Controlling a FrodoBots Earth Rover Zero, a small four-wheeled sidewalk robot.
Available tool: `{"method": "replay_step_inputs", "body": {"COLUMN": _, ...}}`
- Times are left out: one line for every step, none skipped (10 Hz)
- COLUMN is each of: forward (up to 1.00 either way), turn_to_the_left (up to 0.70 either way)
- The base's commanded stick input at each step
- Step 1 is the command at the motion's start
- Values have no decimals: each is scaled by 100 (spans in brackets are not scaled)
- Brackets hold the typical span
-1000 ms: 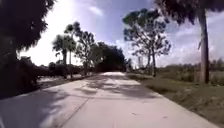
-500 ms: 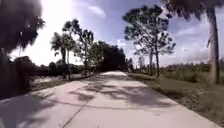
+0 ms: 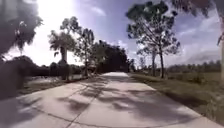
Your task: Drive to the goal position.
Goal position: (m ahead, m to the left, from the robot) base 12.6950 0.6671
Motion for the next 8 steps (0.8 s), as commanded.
{"method": "replay_step_inputs", "body": {"forward": 100, "turn_to_the_left": 0}}
{"method": "replay_step_inputs", "body": {"forward": 100, "turn_to_the_left": -21}}
{"method": "replay_step_inputs", "body": {"forward": 100, "turn_to_the_left": -36}}
{"method": "replay_step_inputs", "body": {"forward": 100, "turn_to_the_left": -39}}
{"method": "replay_step_inputs", "body": {"forward": 100, "turn_to_the_left": -40}}
{"method": "replay_step_inputs", "body": {"forward": 100, "turn_to_the_left": -40}}
{"method": "replay_step_inputs", "body": {"forward": 100, "turn_to_the_left": -40}}
{"method": "replay_step_inputs", "body": {"forward": 100, "turn_to_the_left": -19}}
